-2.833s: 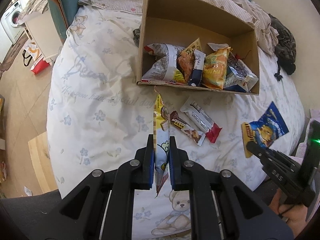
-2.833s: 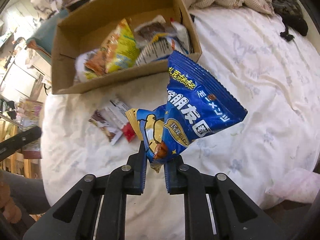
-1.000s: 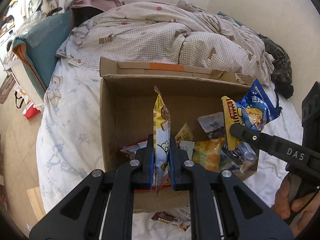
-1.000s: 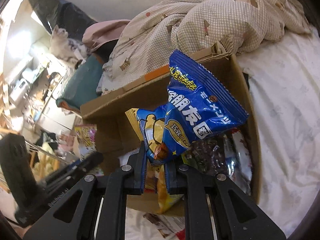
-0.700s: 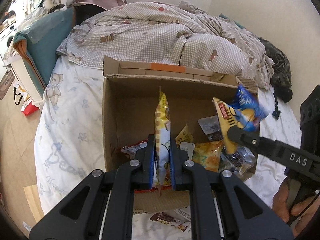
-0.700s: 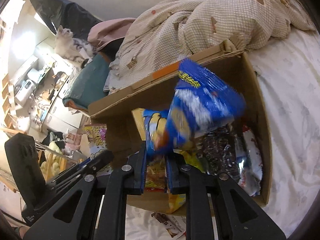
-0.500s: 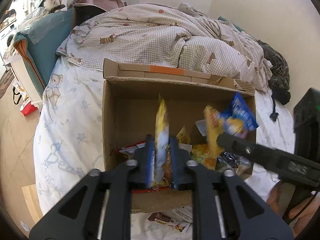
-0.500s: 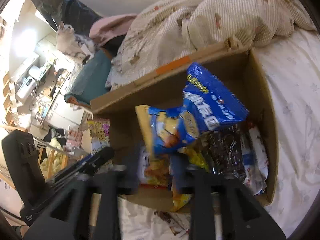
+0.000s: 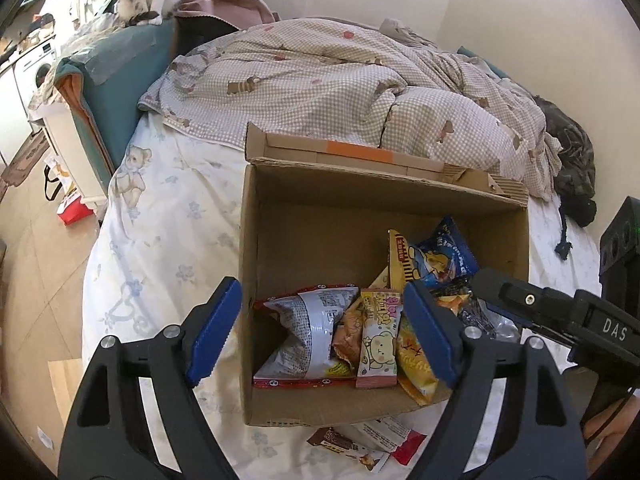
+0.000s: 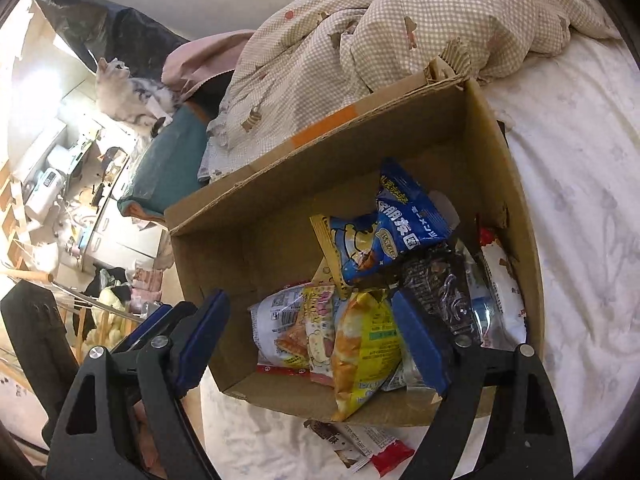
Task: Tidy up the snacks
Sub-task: 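Withdraw both tools from the box toward the last two bars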
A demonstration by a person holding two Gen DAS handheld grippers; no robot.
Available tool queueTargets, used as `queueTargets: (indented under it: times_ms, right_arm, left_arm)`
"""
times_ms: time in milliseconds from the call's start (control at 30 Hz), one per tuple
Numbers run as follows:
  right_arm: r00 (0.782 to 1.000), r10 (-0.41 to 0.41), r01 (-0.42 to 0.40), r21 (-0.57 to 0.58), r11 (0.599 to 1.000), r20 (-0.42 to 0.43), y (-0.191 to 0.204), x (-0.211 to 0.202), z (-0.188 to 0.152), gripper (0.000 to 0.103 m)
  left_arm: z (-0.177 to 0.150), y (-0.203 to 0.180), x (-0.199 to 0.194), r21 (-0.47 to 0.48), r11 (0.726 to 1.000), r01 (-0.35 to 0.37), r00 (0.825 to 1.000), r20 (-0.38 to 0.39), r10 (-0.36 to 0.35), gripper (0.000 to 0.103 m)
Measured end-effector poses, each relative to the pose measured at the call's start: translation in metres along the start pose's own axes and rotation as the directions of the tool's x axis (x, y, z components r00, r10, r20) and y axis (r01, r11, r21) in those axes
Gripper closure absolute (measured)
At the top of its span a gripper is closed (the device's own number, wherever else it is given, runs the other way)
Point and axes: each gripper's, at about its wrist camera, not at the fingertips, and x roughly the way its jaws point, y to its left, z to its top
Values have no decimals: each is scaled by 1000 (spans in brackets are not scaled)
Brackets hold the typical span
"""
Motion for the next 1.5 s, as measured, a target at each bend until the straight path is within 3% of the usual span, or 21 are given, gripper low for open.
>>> queueTargets:
  times_ms: [200,367,500,667,900,1500]
  right_arm:
    - [1000,-15,15,5,1000,12,-3,-5,0,16]
    - [994,-97,98,-3,995,55,-1,-17,-3,16]
    - [993,-104,106,-26,994,62,3,-28,-11,16]
    - [989,-119,122,-29,992,85,7,-45,-22,15]
    - [980,-140,148,-50,988,139,15,-69,-41,13]
    - [984,-165,166,-16,986,68,11,-79,-94,13]
  left_arm:
    - [-1,-5,-7,47,999,-7,999,42,5,23]
    - [-1,-3,-18,34,999,17,998,56,-19,23]
    - [-1,4,-30,0,1000,9,997,75,-9,22]
    - [-8,7,-44,4,1000,-11,995,100,11,6]
    - [-18,10,-64,18,1000,-11,994,110,9,4]
    - [-68,27,-83,-59,998,-4,1000,-12,3,4]
